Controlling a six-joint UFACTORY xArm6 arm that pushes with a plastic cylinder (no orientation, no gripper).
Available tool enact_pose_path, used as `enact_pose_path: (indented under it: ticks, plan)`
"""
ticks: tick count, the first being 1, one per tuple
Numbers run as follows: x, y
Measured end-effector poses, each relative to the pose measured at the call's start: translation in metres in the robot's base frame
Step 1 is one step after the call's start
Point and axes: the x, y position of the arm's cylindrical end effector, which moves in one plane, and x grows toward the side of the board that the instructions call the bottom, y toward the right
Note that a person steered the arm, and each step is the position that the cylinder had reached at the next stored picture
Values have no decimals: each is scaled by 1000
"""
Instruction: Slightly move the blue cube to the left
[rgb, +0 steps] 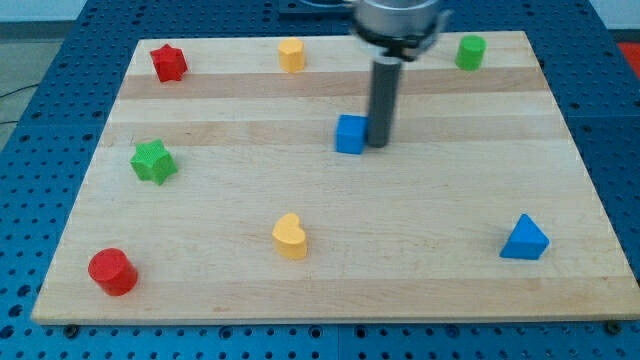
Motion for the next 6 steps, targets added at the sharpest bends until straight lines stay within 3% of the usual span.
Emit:
enact_pose_path:
  ticks: [1, 2, 3, 4, 6]
  plan:
    - [-5, 83]
    - [38, 206]
    - [131, 242]
    - [191, 212]
    - [105, 125]
